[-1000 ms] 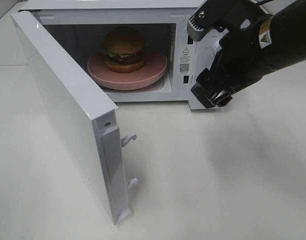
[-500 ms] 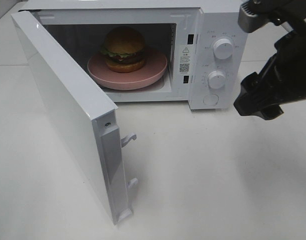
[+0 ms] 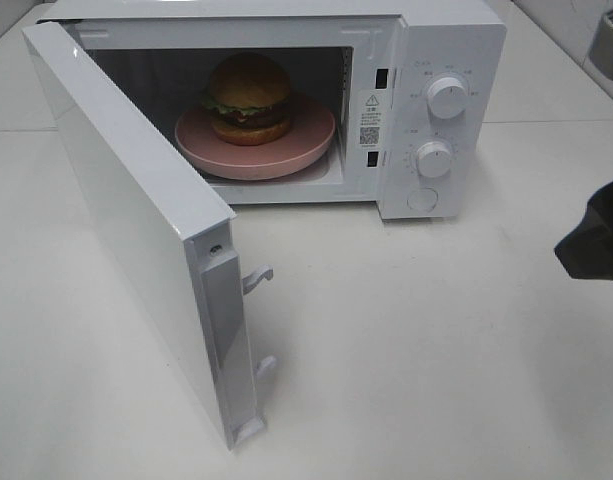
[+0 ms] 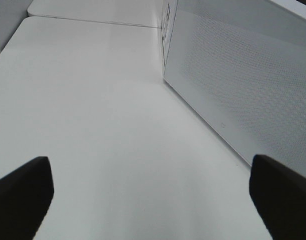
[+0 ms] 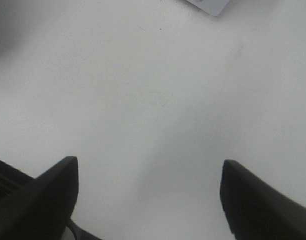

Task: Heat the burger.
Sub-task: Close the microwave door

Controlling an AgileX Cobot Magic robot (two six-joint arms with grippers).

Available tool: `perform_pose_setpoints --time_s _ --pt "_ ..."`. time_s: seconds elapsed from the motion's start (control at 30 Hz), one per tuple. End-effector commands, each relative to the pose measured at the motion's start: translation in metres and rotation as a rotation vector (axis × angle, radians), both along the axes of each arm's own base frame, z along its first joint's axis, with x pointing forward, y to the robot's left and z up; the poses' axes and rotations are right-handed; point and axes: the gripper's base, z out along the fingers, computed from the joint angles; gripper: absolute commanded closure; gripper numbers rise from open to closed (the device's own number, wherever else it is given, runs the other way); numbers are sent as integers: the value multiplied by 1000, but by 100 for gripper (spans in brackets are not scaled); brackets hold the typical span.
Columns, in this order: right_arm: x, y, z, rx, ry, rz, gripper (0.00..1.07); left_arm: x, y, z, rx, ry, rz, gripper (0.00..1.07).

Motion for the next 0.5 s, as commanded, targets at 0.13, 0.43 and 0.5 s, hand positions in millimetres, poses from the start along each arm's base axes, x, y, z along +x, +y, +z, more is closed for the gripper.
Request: perform_pose_setpoints --time_s 0.13,0.43,0.5 --pt "-14 -9 -5 11 11 -28 31 0 -1 0 -8 3 -3 6" --pt "-41 -26 -8 55 -45 -44 31 0 -1 0 -8 3 -3 6" --pt "-47 -31 -8 83 -67 -62 31 0 -1 0 -8 3 -3 6"
